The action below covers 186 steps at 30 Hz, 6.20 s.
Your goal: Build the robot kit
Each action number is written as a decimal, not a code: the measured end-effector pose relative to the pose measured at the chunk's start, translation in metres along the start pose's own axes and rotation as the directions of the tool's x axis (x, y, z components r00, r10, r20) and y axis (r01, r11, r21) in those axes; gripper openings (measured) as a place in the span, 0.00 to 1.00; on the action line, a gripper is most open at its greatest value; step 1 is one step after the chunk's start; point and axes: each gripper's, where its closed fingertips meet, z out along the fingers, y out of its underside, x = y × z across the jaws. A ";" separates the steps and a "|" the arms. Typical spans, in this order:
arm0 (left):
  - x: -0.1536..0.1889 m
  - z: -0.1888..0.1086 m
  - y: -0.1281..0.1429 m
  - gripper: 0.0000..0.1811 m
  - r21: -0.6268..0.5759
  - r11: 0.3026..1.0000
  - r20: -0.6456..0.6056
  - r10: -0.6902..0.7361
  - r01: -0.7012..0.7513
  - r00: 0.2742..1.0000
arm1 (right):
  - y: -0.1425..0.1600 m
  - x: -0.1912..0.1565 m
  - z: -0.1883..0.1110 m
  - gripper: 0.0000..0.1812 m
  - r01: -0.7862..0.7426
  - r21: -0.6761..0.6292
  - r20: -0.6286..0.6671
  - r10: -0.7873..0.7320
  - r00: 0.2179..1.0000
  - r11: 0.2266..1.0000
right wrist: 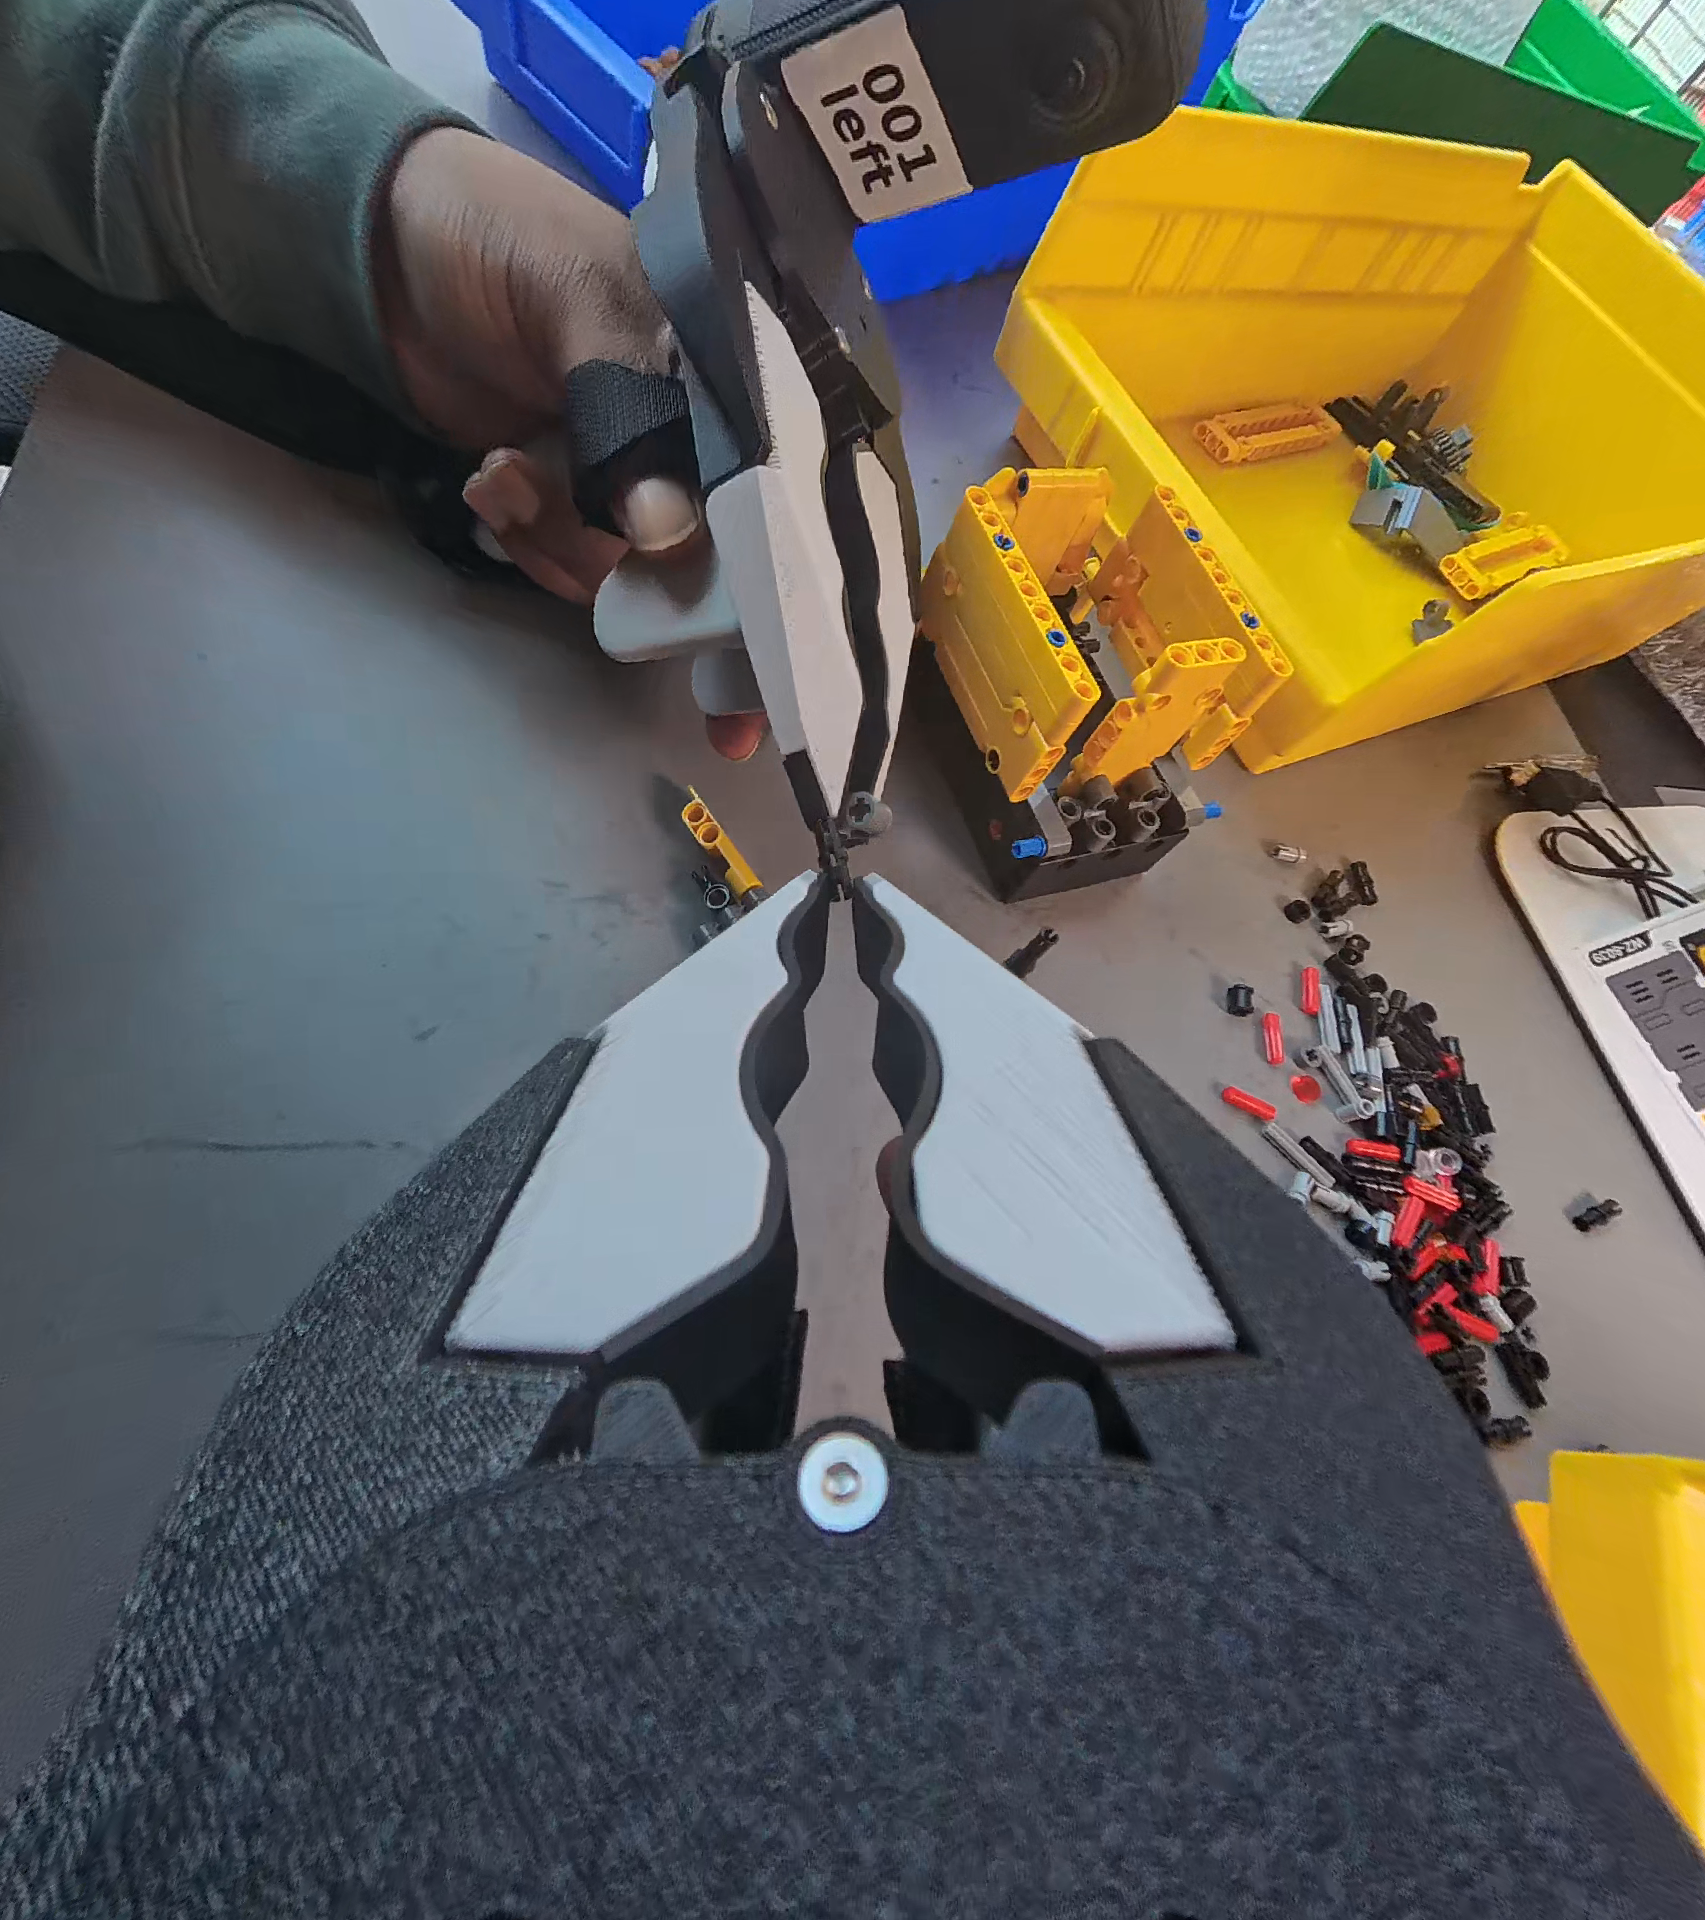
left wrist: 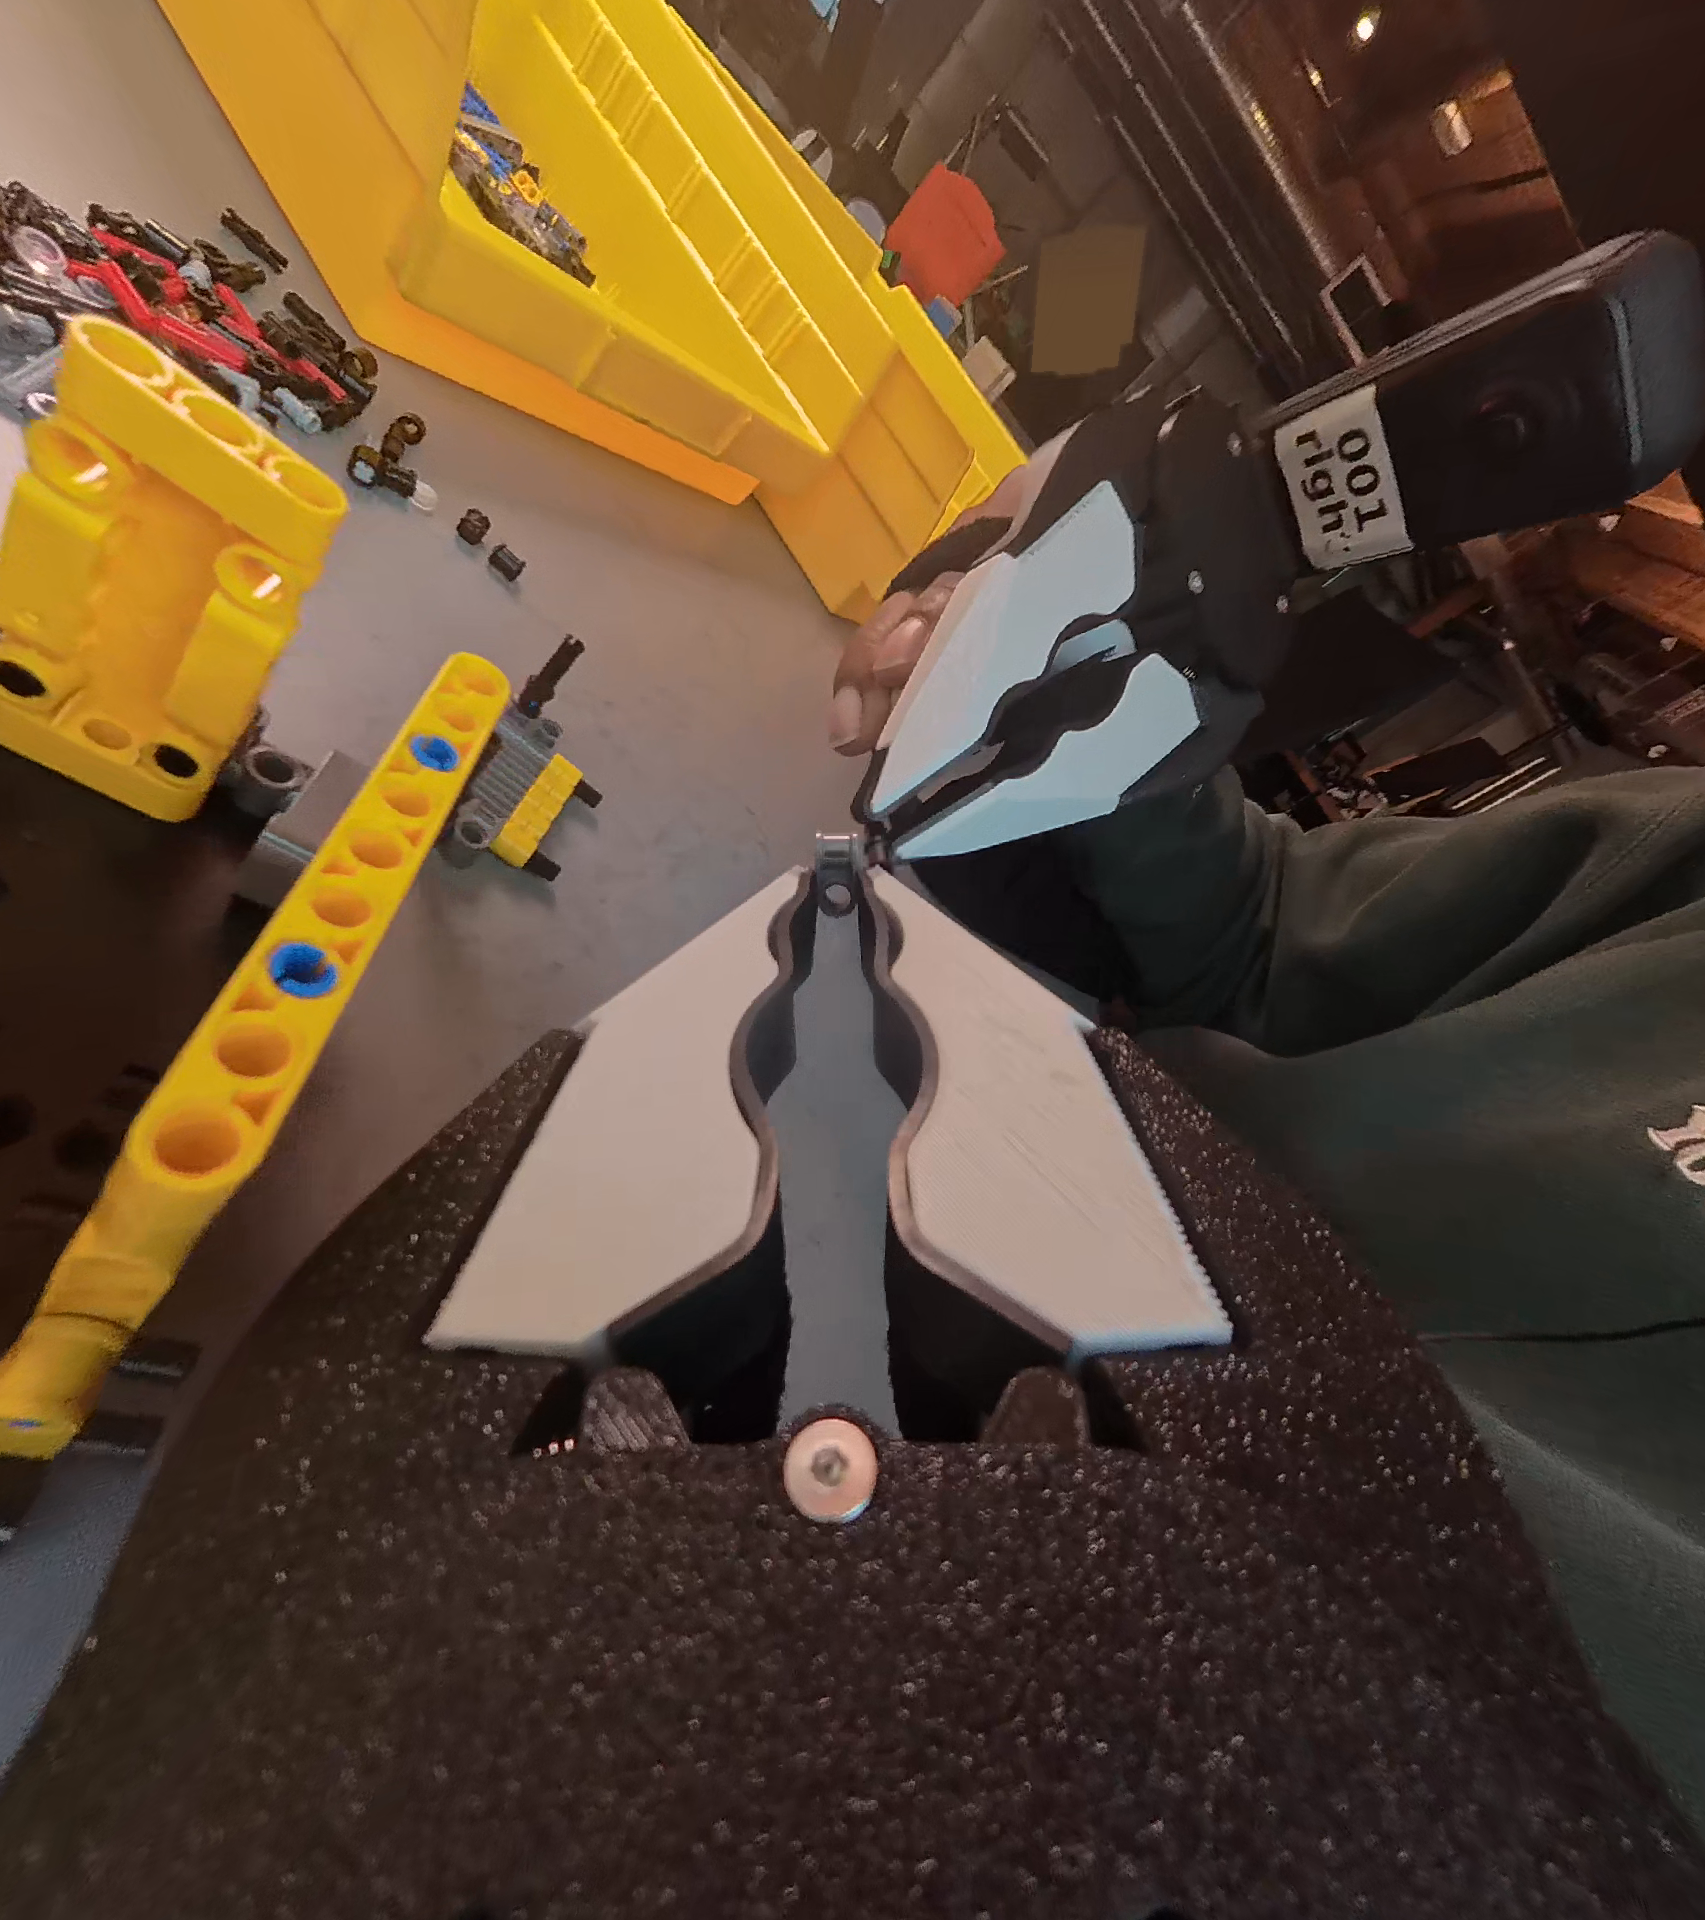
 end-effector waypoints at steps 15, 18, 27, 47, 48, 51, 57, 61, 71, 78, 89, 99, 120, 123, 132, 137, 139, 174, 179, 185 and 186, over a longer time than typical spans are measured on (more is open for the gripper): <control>-0.002 -0.008 -0.004 0.03 0.008 0.997 0.057 0.073 -0.073 0.996 | 0.094 0.017 -0.046 0.02 0.352 -0.720 0.263 -0.235 0.936 0.598; -0.002 -0.010 -0.004 0.03 0.005 0.996 0.064 0.086 -0.086 0.994 | 0.103 0.011 -0.047 0.02 0.437 -0.757 0.372 -0.230 0.899 0.486; 0.000 -0.015 -0.008 0.03 0.018 0.995 0.065 0.093 -0.095 0.993 | 0.094 0.001 -0.033 0.03 0.430 -0.760 0.439 -0.102 0.893 0.487; 0.002 -0.016 -0.007 0.03 0.012 0.994 0.070 0.108 -0.110 0.992 | 0.093 -0.003 -0.032 0.09 0.306 -0.704 0.379 -0.026 0.925 0.641; 0.002 -0.016 -0.007 0.03 0.012 0.994 0.069 0.106 -0.108 0.992 | 0.093 -0.003 -0.032 0.09 0.295 -0.692 0.380 -0.015 0.925 0.658; 0.002 -0.016 -0.007 0.03 0.015 0.995 0.061 0.098 -0.099 0.993 | 0.093 -0.001 -0.034 0.10 0.245 -0.652 0.369 0.018 0.929 0.717; 0.001 -0.015 -0.006 0.03 0.011 0.996 0.057 0.090 -0.091 0.994 | 0.095 -0.002 -0.033 0.09 0.215 -0.605 0.361 0.023 0.932 0.767; 0.000 -0.015 -0.005 0.03 0.008 0.996 0.059 0.086 -0.086 0.995 | 0.096 -0.003 -0.030 0.08 0.220 -0.602 0.367 0.022 0.930 0.768; 0.000 -0.015 -0.005 0.03 0.010 0.997 0.052 0.076 -0.077 0.996 | 0.102 -0.005 -0.029 0.03 0.226 -0.619 0.384 0.038 0.923 0.753; 0.011 -0.019 -0.015 0.03 0.079 0.996 -0.018 0.053 -0.051 0.998 | 0.044 0.014 -0.024 0.02 0.057 -0.344 0.240 0.029 0.970 0.937; 0.033 -0.037 -0.042 0.03 0.267 0.964 -0.181 0.068 -0.017 0.981 | -0.049 0.027 -0.009 0.02 -0.474 0.387 0.195 0.432 0.880 0.791; 0.051 -0.059 -0.065 0.03 0.423 0.904 -0.337 0.086 0.069 0.938 | -0.085 0.031 -0.005 0.02 -0.644 0.535 0.325 0.571 0.754 0.547; 0.048 -0.049 -0.064 0.03 0.357 0.900 -0.500 -0.042 0.250 0.865 | -0.089 0.026 -0.006 0.02 -0.595 0.557 0.302 0.527 0.794 0.579; 0.048 -0.049 -0.063 0.03 0.352 0.902 -0.500 -0.046 0.251 0.865 | -0.088 0.024 -0.006 0.02 -0.563 0.558 0.272 0.506 0.819 0.610; 0.051 -0.050 -0.061 0.03 0.341 0.914 -0.491 -0.028 0.222 0.871 | -0.088 0.019 -0.005 0.02 -0.512 0.540 0.243 0.459 0.855 0.668; 0.053 -0.049 -0.060 0.03 0.342 0.919 -0.479 -0.008 0.195 0.878 | -0.088 0.018 -0.007 0.02 -0.515 0.541 0.254 0.454 0.854 0.665; 0.053 -0.049 -0.060 0.03 0.343 0.920 -0.476 -0.005 0.191 0.879 | -0.088 0.018 -0.007 0.02 -0.519 0.541 0.258 0.457 0.851 0.662; 0.036 -0.034 -0.047 0.03 0.247 0.896 -0.465 -0.224 0.369 0.856 | -0.060 0.017 0.003 0.01 -0.123 0.358 -0.071 0.158 0.985 0.926; 0.020 -0.028 -0.044 0.03 0.265 0.910 -0.350 -0.216 0.318 0.912 | -0.047 0.022 0.010 0.01 -0.110 0.288 -0.132 0.153 0.979 0.951; 0.014 -0.026 -0.042 0.03 0.270 0.924 -0.283 -0.193 0.271 0.940 | -0.045 0.025 0.014 0.01 -0.151 0.289 -0.125 0.194 0.973 0.945; 0.013 -0.027 -0.042 0.03 0.269 0.916 -0.300 -0.215 0.298 0.930 | -0.043 0.024 0.015 0.01 -0.136 0.278 -0.134 0.179 0.975 0.951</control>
